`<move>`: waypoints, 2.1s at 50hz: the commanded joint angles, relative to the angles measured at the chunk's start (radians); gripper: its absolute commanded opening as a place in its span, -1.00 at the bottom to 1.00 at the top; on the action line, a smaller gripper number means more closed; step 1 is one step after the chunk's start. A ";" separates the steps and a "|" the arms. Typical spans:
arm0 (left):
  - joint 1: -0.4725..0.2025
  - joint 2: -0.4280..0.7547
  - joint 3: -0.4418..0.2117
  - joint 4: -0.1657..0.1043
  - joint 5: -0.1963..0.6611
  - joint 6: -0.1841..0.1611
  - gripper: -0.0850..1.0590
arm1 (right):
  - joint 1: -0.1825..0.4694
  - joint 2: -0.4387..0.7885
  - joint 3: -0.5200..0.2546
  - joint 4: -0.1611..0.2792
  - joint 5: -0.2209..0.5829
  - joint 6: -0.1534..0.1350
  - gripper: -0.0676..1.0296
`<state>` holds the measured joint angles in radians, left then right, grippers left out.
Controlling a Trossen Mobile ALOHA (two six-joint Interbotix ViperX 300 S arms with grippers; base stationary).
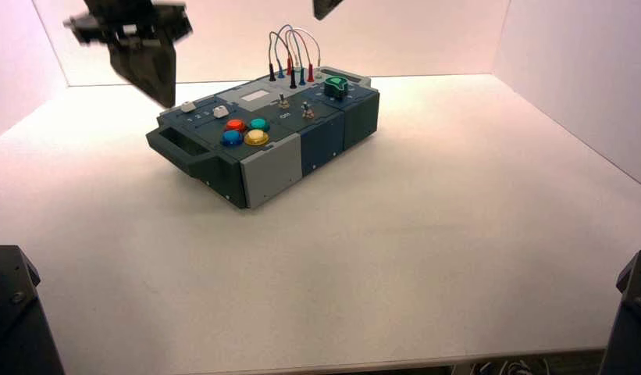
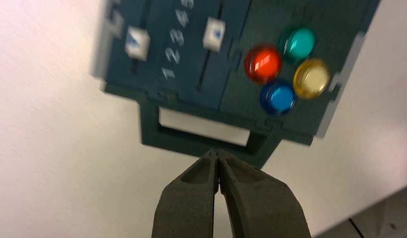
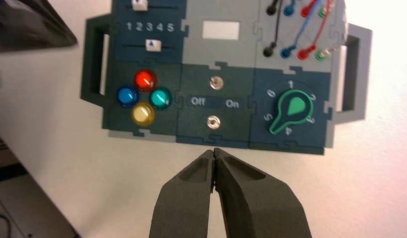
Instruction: Flip the top switch on with the right gripper.
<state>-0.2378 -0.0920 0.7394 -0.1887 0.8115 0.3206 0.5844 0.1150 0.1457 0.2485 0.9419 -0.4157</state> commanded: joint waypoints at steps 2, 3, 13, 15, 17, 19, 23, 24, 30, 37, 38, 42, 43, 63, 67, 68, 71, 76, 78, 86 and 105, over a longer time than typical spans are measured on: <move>-0.005 0.035 -0.028 -0.002 0.005 -0.003 -0.90 | 0.003 0.005 -0.048 0.051 0.005 -0.041 -0.91; -0.005 0.040 -0.028 -0.002 0.003 -0.003 -0.90 | 0.003 0.008 -0.049 0.057 0.006 -0.051 -0.91; -0.003 0.061 -0.025 0.002 -0.044 -0.003 -0.90 | 0.003 0.040 -0.058 0.089 0.012 -0.107 -0.91; -0.002 0.063 -0.023 0.003 -0.057 -0.003 -0.90 | 0.003 0.046 -0.058 0.089 0.014 -0.115 -0.91; 0.002 0.063 -0.021 0.003 -0.071 -0.003 -0.90 | 0.003 0.049 -0.061 0.091 0.014 -0.115 -0.91; 0.003 0.064 -0.021 0.003 -0.086 -0.003 -0.90 | 0.003 0.052 -0.060 0.089 0.014 -0.117 -0.91; 0.005 0.069 -0.020 0.003 -0.110 -0.003 -0.90 | 0.003 0.058 -0.061 0.089 0.014 -0.123 -0.91; 0.006 0.069 -0.020 0.005 -0.117 -0.003 -0.90 | 0.003 0.058 -0.063 0.091 0.014 -0.124 -0.91; 0.009 0.086 -0.017 0.009 -0.146 -0.003 -0.90 | 0.005 0.066 -0.071 0.091 0.017 -0.132 -0.91; 0.023 0.118 -0.023 0.011 -0.147 -0.003 -0.90 | 0.005 0.074 -0.083 0.091 0.028 -0.133 -0.91; 0.032 0.126 -0.028 0.012 -0.147 -0.003 -0.90 | 0.005 0.075 -0.086 0.091 0.028 -0.133 -0.91; 0.043 0.133 -0.031 0.012 -0.147 -0.003 -0.90 | 0.005 0.078 -0.091 0.091 0.028 -0.133 -0.91; 0.051 0.137 -0.032 0.012 -0.147 -0.003 -0.90 | 0.005 0.081 -0.094 0.089 0.028 -0.135 -0.91; 0.072 0.206 -0.044 0.040 -0.196 0.000 -0.90 | 0.014 0.114 -0.109 0.089 0.043 -0.147 -0.91; 0.072 0.216 -0.046 0.040 -0.196 0.000 -0.90 | 0.020 0.121 -0.110 0.089 0.043 -0.147 -0.91; 0.072 0.219 -0.046 0.040 -0.196 0.000 -0.90 | 0.021 0.126 -0.112 0.089 0.043 -0.147 -0.91; 0.072 0.222 -0.048 0.040 -0.196 0.000 -0.90 | 0.029 0.133 -0.110 0.083 0.040 -0.146 -0.91; 0.072 0.221 -0.048 0.038 -0.196 -0.002 -0.90 | 0.043 0.147 -0.110 0.071 0.026 -0.137 -0.91; 0.072 0.219 -0.048 0.038 -0.196 -0.002 -0.90 | 0.048 0.153 -0.112 0.066 0.021 -0.133 -0.91; 0.072 0.218 -0.048 0.038 -0.192 -0.003 -0.90 | 0.069 0.183 -0.114 0.034 -0.034 -0.107 -0.91; 0.072 0.213 -0.052 0.037 -0.186 -0.002 -0.90 | 0.067 0.296 -0.195 0.032 -0.069 -0.087 -0.91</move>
<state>-0.1687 0.1273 0.7041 -0.1503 0.6305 0.3206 0.6489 0.3973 0.0169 0.2777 0.8774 -0.5062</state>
